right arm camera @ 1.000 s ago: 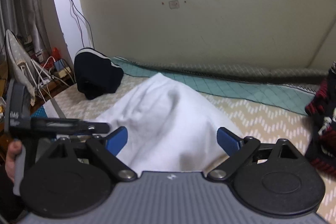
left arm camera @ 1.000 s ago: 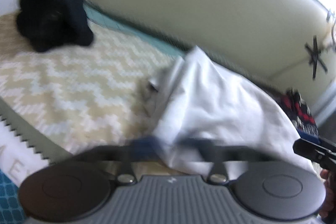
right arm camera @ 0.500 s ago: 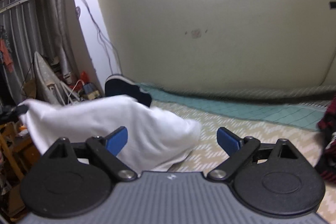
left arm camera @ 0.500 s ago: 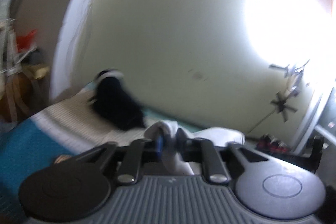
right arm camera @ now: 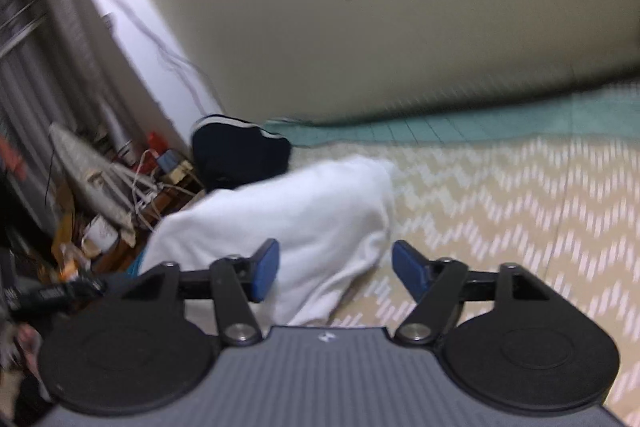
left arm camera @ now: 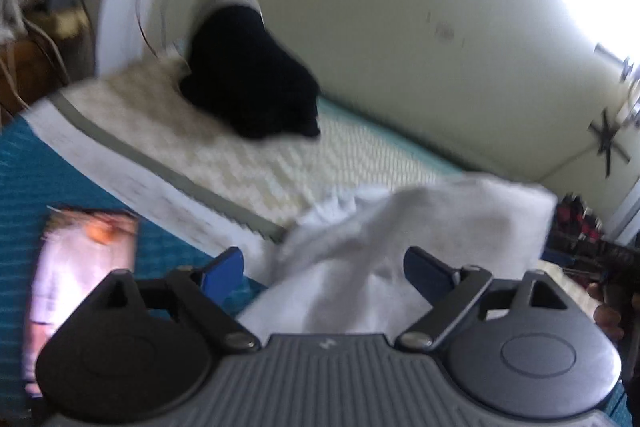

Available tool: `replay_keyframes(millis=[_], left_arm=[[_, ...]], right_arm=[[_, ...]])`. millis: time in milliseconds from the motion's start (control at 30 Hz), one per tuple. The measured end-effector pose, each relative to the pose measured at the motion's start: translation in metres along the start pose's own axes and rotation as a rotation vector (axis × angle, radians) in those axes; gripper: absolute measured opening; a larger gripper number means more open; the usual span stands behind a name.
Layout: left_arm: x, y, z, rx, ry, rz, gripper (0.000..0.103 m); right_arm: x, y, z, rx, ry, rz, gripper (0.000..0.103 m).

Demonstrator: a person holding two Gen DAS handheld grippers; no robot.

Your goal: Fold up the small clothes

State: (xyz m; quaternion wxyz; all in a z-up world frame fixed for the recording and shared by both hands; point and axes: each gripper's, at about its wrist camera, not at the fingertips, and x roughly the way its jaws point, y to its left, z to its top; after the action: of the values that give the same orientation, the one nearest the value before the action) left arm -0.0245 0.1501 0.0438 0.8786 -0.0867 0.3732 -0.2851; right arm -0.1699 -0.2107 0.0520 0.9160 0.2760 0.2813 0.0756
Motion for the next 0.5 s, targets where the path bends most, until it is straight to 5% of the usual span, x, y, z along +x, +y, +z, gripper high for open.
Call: replay_keyframes(millis=[67,100,133,167,200,233,367,500], left_arm=[[0.022,-0.003,-0.003,-0.023,0.07,-0.034,0.059],[0.025,-0.006,-0.007,-0.028,0.095,-0.056,0.024],[0.026,-0.01,-0.006,-0.03,0.116,-0.05,0.007],[0.021,-0.014,-0.003,-0.024,0.105,-0.033,0.007],[0.01,-0.017,0.001,-0.019,0.072,-0.032,0.007],[-0.004,-0.018,0.005,-0.019,0.031,-0.043,0.006],[-0.091,-0.028,0.029,-0.025,-0.17,-0.122,0.006],[-0.157,-0.044,0.035,0.026,-0.363,-0.147,0.007]], right_arm=[[0.016,-0.011,-0.002,0.086,0.035,0.031,0.073],[0.024,-0.014,-0.002,0.127,0.046,0.05,0.074],[0.033,-0.018,-0.001,0.171,0.06,0.077,0.071],[0.042,-0.02,0.0,0.21,0.073,0.106,0.059],[0.048,-0.02,0.001,0.248,0.087,0.143,0.024],[0.05,-0.018,0.006,0.276,0.085,0.161,0.018],[0.013,0.021,0.044,0.107,-0.053,0.173,0.001],[-0.067,0.073,0.089,-0.092,-0.351,0.236,0.0]])
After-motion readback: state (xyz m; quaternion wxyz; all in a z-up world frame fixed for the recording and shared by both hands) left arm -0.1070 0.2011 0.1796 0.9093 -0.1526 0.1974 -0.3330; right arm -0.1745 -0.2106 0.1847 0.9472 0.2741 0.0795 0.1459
